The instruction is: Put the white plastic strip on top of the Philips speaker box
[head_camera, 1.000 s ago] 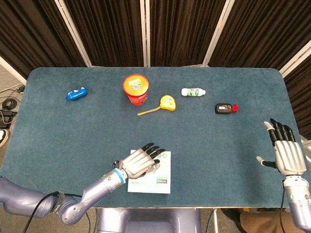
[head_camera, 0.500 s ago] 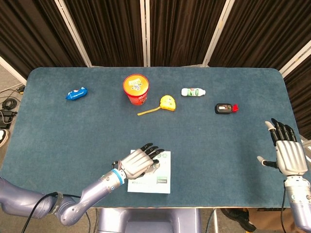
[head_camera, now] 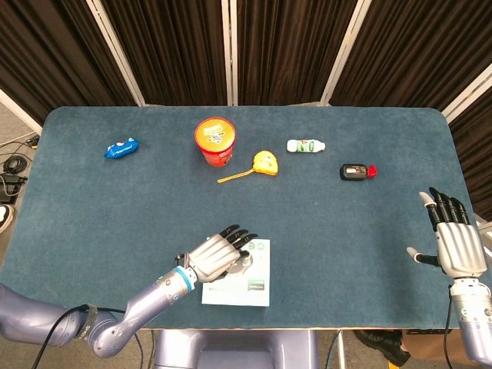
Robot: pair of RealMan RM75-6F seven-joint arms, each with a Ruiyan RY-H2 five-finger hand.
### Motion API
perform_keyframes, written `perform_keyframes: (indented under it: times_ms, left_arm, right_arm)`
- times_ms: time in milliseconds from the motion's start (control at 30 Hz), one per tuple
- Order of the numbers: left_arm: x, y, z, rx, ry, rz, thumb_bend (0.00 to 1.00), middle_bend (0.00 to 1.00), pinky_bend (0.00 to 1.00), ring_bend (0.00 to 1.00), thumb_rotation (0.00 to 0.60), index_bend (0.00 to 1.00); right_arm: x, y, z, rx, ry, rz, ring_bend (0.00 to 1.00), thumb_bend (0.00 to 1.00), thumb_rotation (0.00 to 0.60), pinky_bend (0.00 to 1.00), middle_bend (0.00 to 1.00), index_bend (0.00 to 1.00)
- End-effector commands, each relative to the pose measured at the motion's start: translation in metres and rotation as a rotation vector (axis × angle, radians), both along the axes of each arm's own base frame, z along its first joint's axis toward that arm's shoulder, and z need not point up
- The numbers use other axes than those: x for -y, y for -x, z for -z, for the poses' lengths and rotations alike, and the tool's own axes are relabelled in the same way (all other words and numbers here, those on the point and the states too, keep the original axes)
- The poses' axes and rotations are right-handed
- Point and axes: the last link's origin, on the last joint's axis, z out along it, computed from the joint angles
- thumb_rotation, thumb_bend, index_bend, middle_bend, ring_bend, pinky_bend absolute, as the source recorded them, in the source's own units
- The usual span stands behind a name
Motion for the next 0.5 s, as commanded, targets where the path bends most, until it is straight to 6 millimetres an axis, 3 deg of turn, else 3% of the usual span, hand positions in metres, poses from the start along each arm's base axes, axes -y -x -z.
perform_keyframes:
  times_ms: [33,500]
  left_arm:
    - [0.0005,0.0038,0.0028,-0.013,0.005,-0.001,1.0,0.0,0.0,0.0,0.6,0.36]
    - [0.0018,0.0011,-0.0013,0.005,-0.001,0.006,1.0,0.0,0.0,0.0,0.6,0.36]
  right_arm:
    - [-0.0001,-0.0001,0.0,0.0,0.0,-0.001,0.0,0.0,0.6,0.0,0.0,0.0]
    - [-0.0002,-0.0002,-0.0001,0.001,0.0,-0.001,0.0,0.0,0.6,0.0,0.0,0.0]
